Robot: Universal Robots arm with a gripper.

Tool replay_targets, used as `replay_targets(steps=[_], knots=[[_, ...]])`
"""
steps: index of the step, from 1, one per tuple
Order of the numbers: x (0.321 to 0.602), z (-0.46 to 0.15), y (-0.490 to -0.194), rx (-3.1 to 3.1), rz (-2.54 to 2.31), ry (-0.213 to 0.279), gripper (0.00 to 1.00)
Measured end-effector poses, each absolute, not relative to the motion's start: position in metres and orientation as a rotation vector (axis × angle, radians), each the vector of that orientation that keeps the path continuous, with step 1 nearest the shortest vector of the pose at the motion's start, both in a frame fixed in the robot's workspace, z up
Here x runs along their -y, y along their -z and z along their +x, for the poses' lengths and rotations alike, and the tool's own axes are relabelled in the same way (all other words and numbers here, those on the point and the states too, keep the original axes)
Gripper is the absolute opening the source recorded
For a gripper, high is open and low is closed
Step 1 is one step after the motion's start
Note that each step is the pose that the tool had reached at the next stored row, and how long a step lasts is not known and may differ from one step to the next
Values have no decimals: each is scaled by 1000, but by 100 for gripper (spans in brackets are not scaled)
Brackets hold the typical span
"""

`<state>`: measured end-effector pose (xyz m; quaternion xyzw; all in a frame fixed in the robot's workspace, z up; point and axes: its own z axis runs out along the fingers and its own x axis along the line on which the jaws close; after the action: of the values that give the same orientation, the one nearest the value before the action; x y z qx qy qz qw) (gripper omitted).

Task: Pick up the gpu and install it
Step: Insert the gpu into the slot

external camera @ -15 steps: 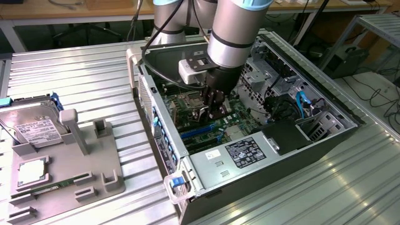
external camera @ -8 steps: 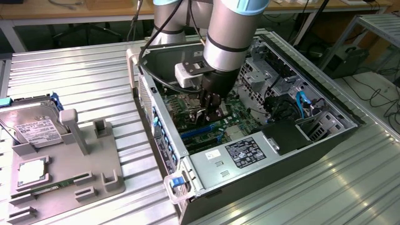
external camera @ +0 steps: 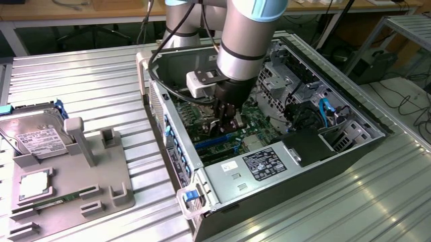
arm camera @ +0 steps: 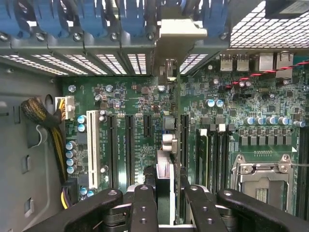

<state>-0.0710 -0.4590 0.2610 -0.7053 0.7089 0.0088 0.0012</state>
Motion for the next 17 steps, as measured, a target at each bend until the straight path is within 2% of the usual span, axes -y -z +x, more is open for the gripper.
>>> replay_targets(steps=[17], knots=[[459, -73, -246, -2228, -2217, -35, 27]])
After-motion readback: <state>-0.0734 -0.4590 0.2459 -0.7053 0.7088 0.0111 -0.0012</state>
